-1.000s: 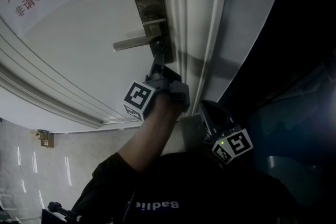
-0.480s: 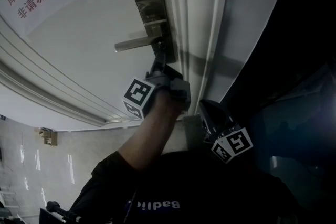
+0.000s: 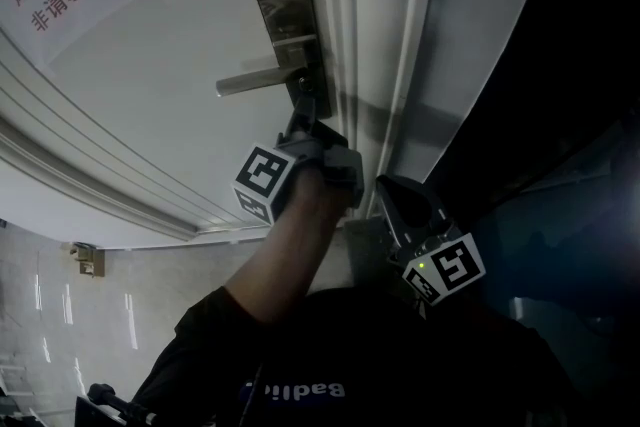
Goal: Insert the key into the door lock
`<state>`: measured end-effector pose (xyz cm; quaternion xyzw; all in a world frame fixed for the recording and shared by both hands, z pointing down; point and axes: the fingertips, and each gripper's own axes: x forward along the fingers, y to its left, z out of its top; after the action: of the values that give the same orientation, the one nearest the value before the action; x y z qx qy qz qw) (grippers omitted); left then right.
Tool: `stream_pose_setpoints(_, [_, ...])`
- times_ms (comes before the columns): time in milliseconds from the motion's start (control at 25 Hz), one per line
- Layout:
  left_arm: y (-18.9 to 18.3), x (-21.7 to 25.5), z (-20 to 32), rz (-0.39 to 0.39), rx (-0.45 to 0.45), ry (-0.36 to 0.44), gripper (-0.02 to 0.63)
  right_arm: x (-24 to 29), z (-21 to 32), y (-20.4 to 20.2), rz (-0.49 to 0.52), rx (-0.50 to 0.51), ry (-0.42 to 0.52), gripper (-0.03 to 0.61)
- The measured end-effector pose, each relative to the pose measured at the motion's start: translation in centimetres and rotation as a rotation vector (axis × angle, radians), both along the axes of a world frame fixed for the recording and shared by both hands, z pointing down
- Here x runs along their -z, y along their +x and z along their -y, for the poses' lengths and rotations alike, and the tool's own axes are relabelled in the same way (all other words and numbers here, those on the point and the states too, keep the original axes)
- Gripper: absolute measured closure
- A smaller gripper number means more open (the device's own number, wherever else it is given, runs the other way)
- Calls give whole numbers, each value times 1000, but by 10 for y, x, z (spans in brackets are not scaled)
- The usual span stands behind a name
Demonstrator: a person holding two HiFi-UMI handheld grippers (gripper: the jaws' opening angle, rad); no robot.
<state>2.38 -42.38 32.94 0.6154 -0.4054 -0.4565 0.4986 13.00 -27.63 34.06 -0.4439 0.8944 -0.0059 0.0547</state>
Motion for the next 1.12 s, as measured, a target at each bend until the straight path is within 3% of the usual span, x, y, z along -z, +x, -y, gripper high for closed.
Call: stream_pose_setpoints(1120, [2,4,25,-16,-13,20,591,-11,10,3,0,-10,-47,575])
